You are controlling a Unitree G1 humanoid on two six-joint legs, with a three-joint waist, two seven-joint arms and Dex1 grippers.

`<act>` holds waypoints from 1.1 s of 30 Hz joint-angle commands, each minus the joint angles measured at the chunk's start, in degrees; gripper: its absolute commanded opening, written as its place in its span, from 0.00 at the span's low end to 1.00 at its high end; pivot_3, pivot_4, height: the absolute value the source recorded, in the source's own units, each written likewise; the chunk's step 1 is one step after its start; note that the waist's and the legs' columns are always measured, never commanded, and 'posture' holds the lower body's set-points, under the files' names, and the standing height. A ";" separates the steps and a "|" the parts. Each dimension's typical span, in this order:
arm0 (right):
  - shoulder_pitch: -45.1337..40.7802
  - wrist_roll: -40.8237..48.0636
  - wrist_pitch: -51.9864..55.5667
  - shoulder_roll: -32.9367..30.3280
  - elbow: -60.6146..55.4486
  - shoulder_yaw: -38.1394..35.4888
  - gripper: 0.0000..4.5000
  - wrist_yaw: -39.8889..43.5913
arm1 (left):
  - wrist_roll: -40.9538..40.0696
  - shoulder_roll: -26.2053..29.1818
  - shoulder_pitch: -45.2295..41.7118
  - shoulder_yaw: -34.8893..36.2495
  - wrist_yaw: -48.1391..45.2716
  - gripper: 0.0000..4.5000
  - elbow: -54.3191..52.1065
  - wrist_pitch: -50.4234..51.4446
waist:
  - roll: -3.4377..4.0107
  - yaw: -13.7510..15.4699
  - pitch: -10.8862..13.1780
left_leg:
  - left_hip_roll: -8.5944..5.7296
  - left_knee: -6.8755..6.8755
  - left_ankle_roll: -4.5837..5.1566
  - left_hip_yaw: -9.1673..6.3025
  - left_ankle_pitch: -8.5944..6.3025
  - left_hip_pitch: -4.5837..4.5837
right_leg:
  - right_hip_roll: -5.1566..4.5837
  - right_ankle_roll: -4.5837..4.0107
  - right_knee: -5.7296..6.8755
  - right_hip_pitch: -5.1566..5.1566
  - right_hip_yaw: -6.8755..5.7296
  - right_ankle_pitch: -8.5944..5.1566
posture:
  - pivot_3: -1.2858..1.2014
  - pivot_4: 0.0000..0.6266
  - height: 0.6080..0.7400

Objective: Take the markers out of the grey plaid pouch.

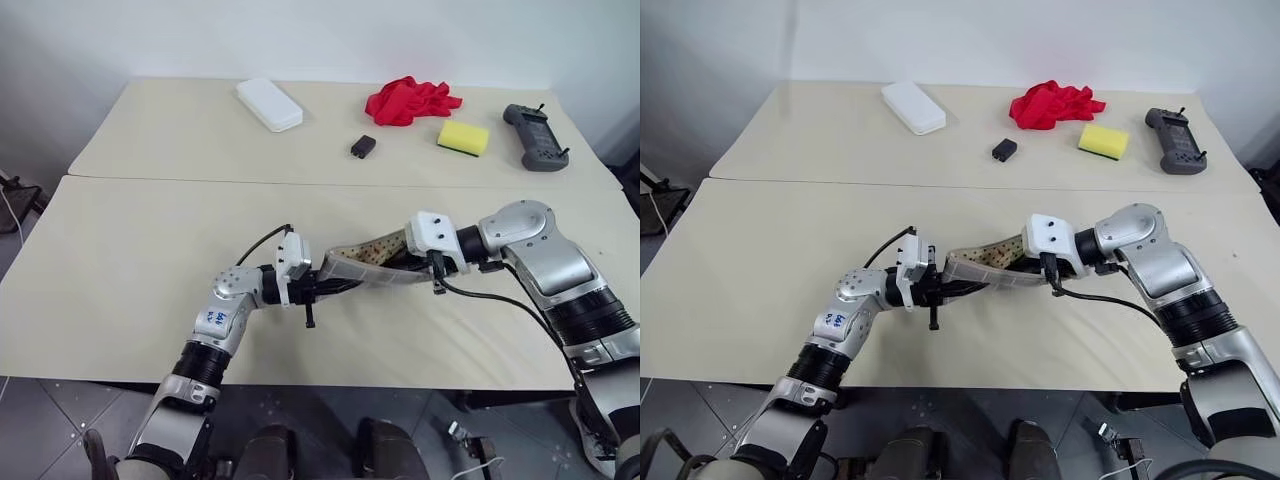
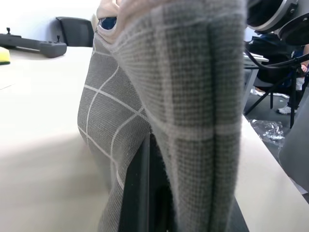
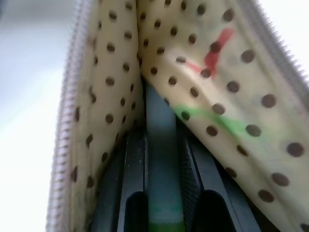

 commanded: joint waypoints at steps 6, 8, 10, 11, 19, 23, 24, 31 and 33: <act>0.17 -10.23 -10.33 -4.56 -10.22 -2.81 0.10 -1.13 | 0.00 2.36 3.12 -0.03 -2.24 0.00 0.97 2.50 | 0.00 -0.08 0.01 | 0.01 -0.02 0.00 0.02 0.00 0.00 | 0.01 0.00 -0.01 -0.02 0.01 0.00 | 0.52 0.24 1.00; 2.43 -12.95 -11.97 -5.16 -10.06 -1.13 0.10 -0.52 | -0.67 1.76 2.90 0.06 -2.30 0.00 0.84 3.40 | 0.00 0.09 0.01 | 0.00 -0.01 0.00 0.02 0.00 0.00 | 0.00 0.00 0.01 -0.01 0.01 0.00 | 0.52 0.24 1.00; 3.66 -14.49 -12.62 -5.88 -9.53 -0.02 0.10 0.89 | -1.43 1.18 2.64 0.35 -2.23 0.00 0.44 4.61 | 0.00 0.34 0.01 | -0.03 0.01 0.00 0.03 0.00 -0.01 | -0.01 0.00 0.00 0.01 0.00 0.00 | 0.52 0.24 1.00; 4.22 -13.49 -10.41 -5.73 -9.58 -0.08 0.10 1.92 | -2.36 0.78 2.36 0.74 -2.10 0.00 0.05 5.95 | 0.00 0.43 0.01 | -0.04 0.02 0.00 0.03 0.00 -0.01 | -0.02 0.01 -0.01 0.01 0.01 0.00 | 0.52 0.24 1.00; 2.46 -15.59 -8.74 -2.84 -1.76 3.34 0.10 4.75 | -19.46 -4.41 -5.31 11.08 5.94 0.00 -3.42 29.00 | -0.01 0.79 0.01 | -0.01 0.06 0.01 -0.03 0.00 0.01 | 0.00 0.01 0.03 0.03 0.03 0.00 | 0.52 0.24 1.00; 2.08 -16.04 -10.40 -1.27 1.30 4.61 0.10 6.79 | -29.57 -5.59 -9.33 17.89 12.48 0.00 -1.13 45.18 | -0.01 0.63 0.01 | 0.01 0.04 0.01 -0.15 0.00 0.02 | 0.01 0.01 0.04 0.03 0.03 0.00 | 0.52 0.24 1.00; 1.86 -16.42 -12.85 -1.02 2.50 4.80 0.10 7.13 | -30.59 -5.43 -10.58 19.24 16.10 0.00 0.55 50.12 | -0.01 0.65 0.01 | 0.00 0.04 0.01 -0.17 0.00 0.02 | 0.00 0.01 0.04 0.03 0.03 0.00 | 0.52 0.24 1.00; -0.95 -16.34 -24.07 0.53 4.24 1.88 0.10 4.77 | -28.36 -3.56 -10.18 17.98 22.08 0.00 0.84 58.05 | -0.01 0.20 0.01 | -0.01 0.04 -0.02 -0.26 0.02 0.08 | 0.01 0.01 0.04 0.08 0.05 0.00 | 0.52 0.24 1.00; -1.32 -14.43 -27.46 1.29 3.38 -0.15 0.10 4.05 | -28.79 -3.48 -9.23 18.10 23.24 0.00 0.34 60.13 | -0.01 -0.17 0.01 | 0.00 0.03 -0.04 -0.28 0.03 0.08 | 0.02 0.01 0.04 0.08 0.05 0.00 | 0.52 0.24 1.00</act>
